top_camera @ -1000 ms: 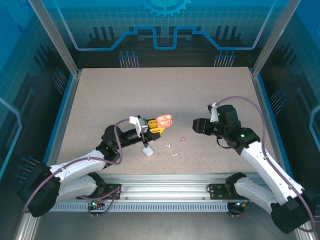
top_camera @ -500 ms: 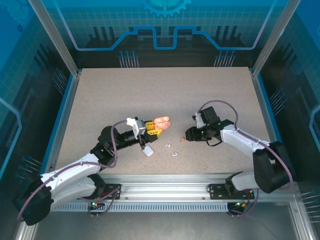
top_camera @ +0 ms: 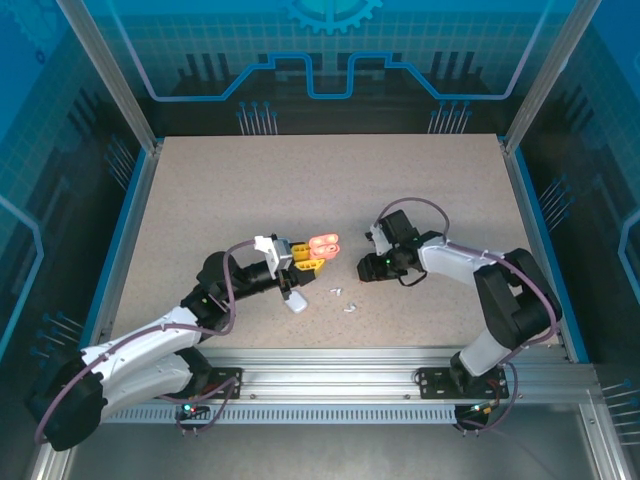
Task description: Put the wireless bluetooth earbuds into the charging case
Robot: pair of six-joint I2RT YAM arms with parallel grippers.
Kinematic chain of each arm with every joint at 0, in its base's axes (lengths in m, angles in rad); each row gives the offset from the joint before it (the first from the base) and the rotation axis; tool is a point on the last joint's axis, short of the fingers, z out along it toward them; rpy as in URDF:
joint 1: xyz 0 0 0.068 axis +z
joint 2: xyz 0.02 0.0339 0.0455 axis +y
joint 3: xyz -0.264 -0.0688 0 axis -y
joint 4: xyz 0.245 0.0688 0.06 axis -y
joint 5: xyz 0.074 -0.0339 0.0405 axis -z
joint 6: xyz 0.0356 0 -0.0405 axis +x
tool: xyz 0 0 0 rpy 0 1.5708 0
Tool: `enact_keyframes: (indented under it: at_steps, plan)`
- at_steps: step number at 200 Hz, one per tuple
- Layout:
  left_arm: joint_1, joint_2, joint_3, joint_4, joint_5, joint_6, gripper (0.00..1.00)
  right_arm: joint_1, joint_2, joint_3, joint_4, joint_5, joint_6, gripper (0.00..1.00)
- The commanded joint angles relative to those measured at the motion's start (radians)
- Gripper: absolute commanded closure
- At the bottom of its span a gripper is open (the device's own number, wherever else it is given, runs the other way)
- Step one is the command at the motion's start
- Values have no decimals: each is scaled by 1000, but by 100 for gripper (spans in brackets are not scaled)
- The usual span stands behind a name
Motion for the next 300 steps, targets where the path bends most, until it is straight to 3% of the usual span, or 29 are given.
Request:
enact_keyframes:
  at_steps: [1, 177, 300]
  plan:
    - [5, 3, 21, 11, -10, 17, 100, 24, 32, 29, -2, 19, -19, 57]
    - [3, 46, 43, 2, 0, 4, 100, 52, 39, 13, -65, -3, -9, 66]
    - [3, 31, 39, -18, -9, 6, 100, 95, 124, 58, -96, 69, -12, 73]
